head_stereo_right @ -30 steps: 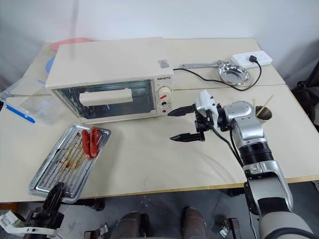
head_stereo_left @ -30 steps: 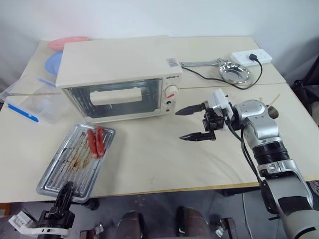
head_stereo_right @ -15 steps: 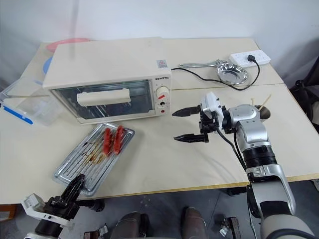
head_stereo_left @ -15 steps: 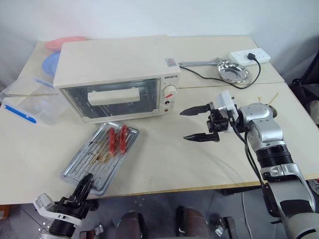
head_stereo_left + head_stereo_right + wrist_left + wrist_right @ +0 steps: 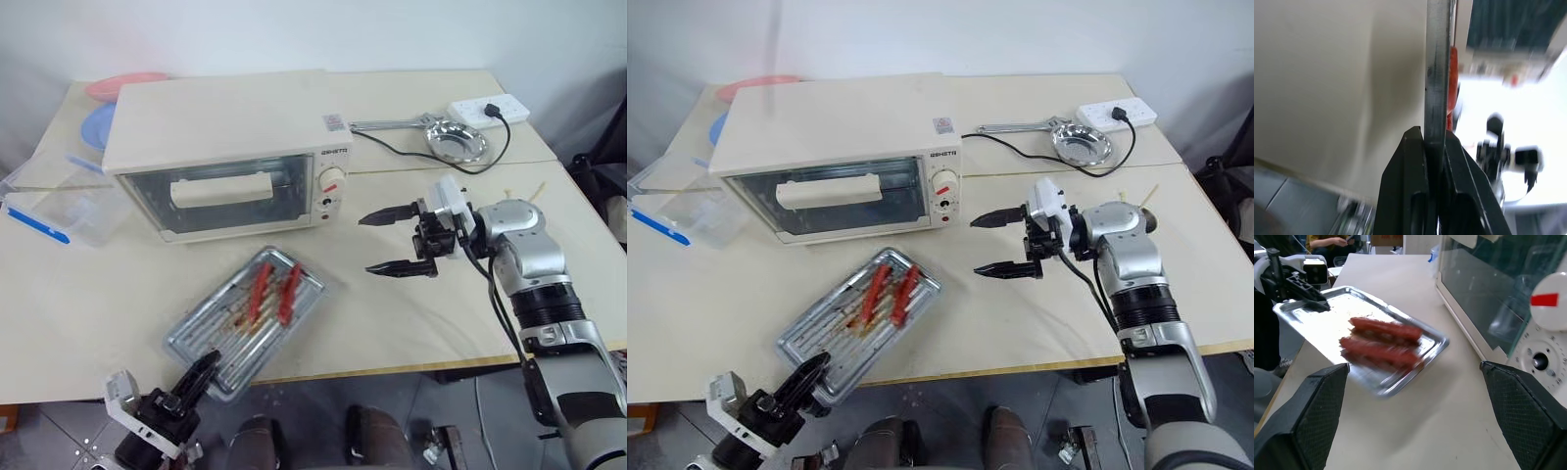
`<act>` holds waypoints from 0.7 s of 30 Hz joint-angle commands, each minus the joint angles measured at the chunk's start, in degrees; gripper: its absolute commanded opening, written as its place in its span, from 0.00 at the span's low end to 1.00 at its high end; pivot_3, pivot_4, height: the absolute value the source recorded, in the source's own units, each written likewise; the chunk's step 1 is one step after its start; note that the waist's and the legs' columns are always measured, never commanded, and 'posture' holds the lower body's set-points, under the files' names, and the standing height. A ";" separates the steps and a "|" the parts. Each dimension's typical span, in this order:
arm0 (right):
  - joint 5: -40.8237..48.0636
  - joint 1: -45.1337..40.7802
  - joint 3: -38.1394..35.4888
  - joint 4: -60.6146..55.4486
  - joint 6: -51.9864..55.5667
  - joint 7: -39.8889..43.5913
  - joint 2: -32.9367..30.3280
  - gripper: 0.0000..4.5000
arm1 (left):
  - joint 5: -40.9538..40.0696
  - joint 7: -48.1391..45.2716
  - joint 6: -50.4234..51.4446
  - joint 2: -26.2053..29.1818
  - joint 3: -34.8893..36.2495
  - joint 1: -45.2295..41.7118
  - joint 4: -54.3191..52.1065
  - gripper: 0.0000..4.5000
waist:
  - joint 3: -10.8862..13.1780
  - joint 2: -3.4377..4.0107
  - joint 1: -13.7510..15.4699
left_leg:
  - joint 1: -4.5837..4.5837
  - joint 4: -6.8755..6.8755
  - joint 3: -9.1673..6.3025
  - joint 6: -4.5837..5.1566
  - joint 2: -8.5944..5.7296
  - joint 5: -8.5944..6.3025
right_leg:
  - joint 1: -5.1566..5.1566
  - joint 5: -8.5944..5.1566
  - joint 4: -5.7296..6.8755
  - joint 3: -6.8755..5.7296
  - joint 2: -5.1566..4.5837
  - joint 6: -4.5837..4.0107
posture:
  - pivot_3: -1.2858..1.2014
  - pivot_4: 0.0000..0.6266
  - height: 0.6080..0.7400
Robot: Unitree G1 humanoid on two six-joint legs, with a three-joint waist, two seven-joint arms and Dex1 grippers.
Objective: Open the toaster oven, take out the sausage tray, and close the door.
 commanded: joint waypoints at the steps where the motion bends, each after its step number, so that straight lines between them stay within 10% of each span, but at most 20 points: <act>1: 4.47 -0.08 1.76 -1.16 -0.84 3.65 -2.90 0.99 | -1.65 -2.10 1.85 3.57 0.56 -2.67 0.09 0.00 | 0.01 0.02 0.00 | 0.00 0.00 0.00 0.00 0.00 0.00 | 0.00 0.00 0.01 0.00 0.00 0.00 | 0.52 0.24 1.00; 21: 2.87 3.17 -0.07 0.43 -6.09 3.19 -3.39 0.99 | 5.86 -14.19 26.26 30.16 -6.70 -42.25 32.50 0.00 | 0.05 0.14 0.05 | 0.00 -0.17 0.18 -0.13 -0.02 0.08 | -0.15 0.04 0.36 0.03 0.05 0.07 | 0.52 0.24 1.00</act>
